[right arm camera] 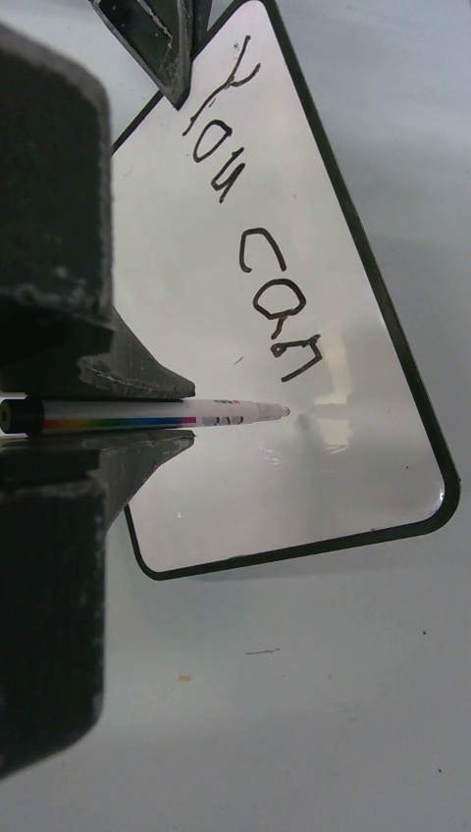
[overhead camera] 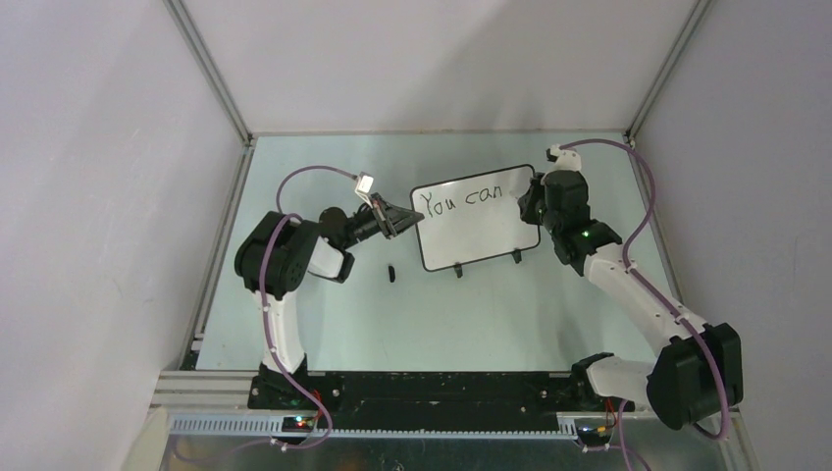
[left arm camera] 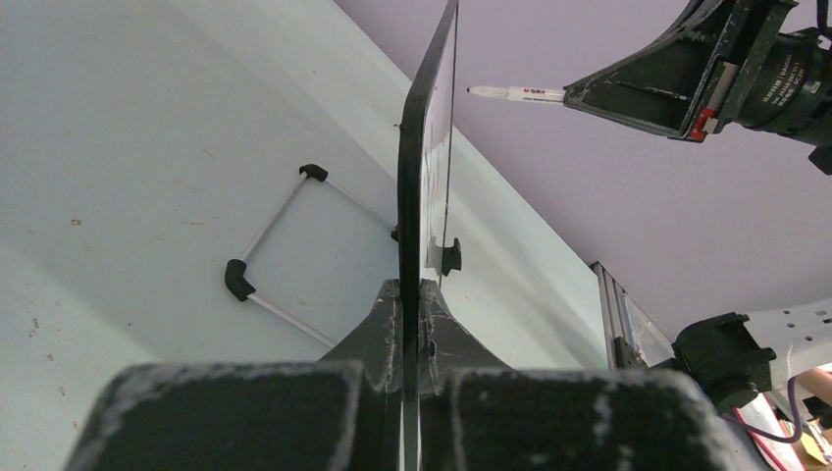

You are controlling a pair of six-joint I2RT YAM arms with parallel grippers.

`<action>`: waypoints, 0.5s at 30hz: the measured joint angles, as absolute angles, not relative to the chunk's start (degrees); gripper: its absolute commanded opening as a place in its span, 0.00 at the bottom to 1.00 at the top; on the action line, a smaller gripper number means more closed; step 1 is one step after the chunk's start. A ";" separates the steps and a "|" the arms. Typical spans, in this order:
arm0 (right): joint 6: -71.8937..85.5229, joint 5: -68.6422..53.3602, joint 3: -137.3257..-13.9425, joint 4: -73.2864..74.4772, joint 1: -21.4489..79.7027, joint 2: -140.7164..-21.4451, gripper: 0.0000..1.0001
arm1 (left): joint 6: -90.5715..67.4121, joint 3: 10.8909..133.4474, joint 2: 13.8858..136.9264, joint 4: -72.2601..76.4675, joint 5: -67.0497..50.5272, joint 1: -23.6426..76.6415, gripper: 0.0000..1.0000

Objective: Write a sentence on the whiteboard

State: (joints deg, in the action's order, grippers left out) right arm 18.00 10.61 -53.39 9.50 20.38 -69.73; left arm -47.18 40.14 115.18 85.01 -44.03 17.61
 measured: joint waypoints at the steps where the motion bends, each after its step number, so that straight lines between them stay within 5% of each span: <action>1: 18.00 10.61 -53.39 9.45 20.34 -69.87 0.00 | -47.18 40.16 115.20 85.01 -44.10 17.58 0.00; 15: 18.00 10.39 -54.17 9.41 19.94 -71.11 0.00 | -47.18 40.18 115.20 85.01 -44.23 17.54 0.00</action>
State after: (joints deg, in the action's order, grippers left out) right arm 18.00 10.39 -54.17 9.41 19.94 -71.11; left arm -47.18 40.18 115.20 85.01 -44.23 17.54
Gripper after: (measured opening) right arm 0.134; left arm 0.023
